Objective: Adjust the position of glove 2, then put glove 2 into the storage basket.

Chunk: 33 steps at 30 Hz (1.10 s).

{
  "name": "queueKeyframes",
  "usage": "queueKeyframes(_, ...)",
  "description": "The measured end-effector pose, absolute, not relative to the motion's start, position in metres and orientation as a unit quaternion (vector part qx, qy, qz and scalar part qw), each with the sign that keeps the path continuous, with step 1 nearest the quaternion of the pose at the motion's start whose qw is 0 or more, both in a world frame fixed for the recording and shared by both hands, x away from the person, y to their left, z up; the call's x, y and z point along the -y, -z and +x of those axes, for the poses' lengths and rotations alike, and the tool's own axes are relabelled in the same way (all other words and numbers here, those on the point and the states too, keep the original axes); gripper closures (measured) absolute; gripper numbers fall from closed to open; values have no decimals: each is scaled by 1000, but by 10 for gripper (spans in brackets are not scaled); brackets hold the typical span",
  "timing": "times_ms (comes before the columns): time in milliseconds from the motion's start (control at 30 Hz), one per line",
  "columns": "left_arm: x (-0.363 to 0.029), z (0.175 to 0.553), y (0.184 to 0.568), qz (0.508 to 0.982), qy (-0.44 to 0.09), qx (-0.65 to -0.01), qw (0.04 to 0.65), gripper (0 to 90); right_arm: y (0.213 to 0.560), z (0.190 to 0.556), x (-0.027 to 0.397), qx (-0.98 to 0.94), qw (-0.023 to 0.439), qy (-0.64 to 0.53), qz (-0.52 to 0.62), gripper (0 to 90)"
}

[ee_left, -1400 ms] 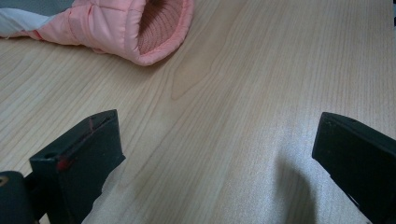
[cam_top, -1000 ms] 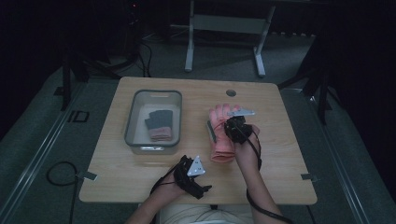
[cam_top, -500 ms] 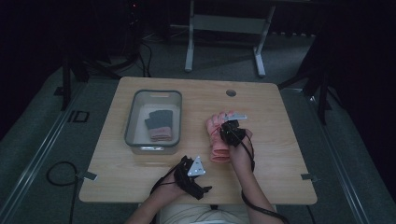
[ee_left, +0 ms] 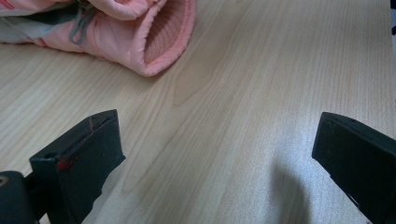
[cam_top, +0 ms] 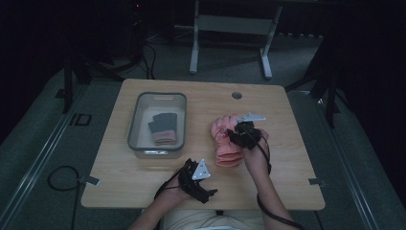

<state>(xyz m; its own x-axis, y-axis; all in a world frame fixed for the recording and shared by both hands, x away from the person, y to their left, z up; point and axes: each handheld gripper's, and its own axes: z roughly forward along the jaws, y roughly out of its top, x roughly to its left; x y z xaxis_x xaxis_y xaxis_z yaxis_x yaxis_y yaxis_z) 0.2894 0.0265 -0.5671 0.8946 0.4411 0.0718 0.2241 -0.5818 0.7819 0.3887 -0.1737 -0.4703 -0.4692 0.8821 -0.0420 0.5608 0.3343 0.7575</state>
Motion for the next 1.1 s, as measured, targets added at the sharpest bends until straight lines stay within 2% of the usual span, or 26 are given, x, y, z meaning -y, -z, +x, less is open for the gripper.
queueKeyframes(333, -26, 292, 558, 876, -140, -193, 420, 28, 456, 380, 212, -793, 223, -373, 428, 615)
queueKeyframes(600, -29, 305, 519, 847, -167, -234, 446, 57, 452, 379, 237, -794, 235, -385, 407, 630)
queueKeyframes(700, -27, 309, 507, 846, -176, -240, 442, 68, 452, 382, 237, -792, 233, -388, 409, 634)
queueKeyframes(733, -23, 317, 491, 843, -187, -252, 437, 68, 452, 382, 237, -792, 233, -388, 409, 648)
queueKeyframes(833, -17, 331, 475, 837, -210, -276, 424, 145, 453, 392, 223, -792, 235, -393, 403, 668)
queueKeyframes(867, -14, 337, 472, 838, -217, -282, 414, 145, 453, 392, 223, -792, 235, -393, 403, 668)
queueKeyframes(1033, 0, 368, 465, 837, -215, -321, 388, 150, 461, 405, 206, -792, 216, -390, 418, 646)
queueKeyframes(1100, 5, 377, 466, 835, -220, -339, 374, 180, 470, 413, 201, -790, 205, -380, 435, 597)
